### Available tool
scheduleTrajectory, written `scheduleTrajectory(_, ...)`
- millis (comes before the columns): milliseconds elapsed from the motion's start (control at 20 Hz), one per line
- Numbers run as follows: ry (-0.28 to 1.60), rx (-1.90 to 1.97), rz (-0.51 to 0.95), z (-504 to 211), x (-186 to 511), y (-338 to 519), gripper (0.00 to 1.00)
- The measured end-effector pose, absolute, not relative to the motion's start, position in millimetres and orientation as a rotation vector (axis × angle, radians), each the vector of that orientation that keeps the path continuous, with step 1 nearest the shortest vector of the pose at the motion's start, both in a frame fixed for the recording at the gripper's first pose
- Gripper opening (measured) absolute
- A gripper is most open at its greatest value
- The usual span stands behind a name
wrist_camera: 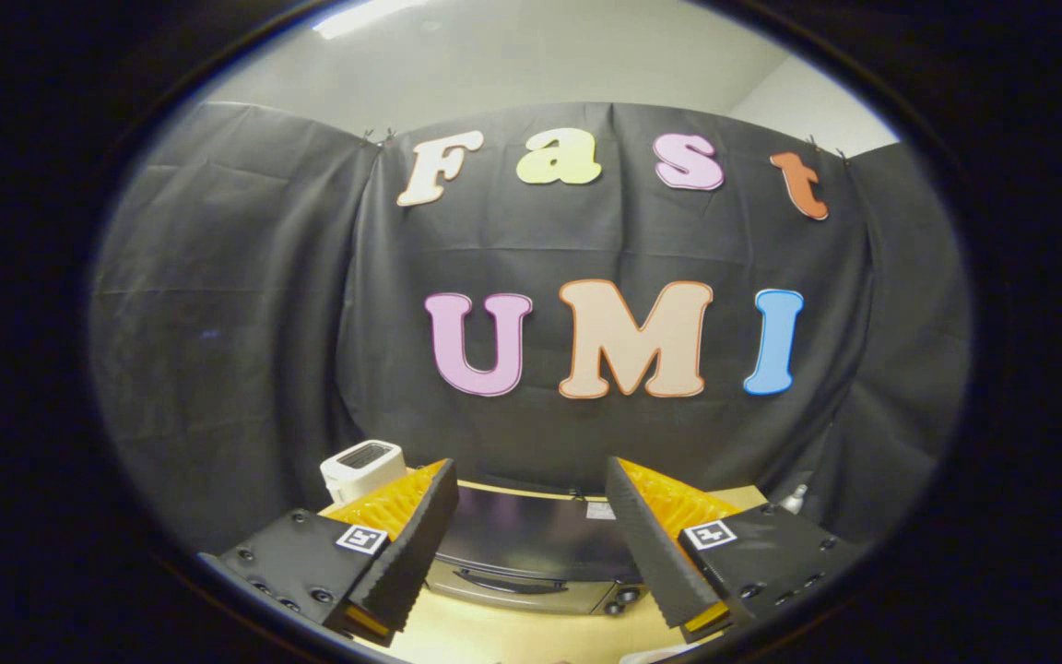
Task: Open the toaster oven, put the food inside, and close the toaster oven door.
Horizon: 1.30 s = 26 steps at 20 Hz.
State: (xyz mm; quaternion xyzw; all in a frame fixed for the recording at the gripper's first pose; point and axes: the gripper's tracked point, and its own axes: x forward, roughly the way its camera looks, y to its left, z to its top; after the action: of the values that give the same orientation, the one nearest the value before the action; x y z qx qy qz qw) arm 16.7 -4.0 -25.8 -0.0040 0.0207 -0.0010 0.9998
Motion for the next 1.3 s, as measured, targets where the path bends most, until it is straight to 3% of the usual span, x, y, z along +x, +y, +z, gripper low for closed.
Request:
scheduleTrajectory(400,0.077,0.011,-0.106,-68.7,45.5,-12.1,1.0)
scheduleTrajectory(1300,0.193,0.06,-0.162,-245.9,86.2,16.2,0.99)
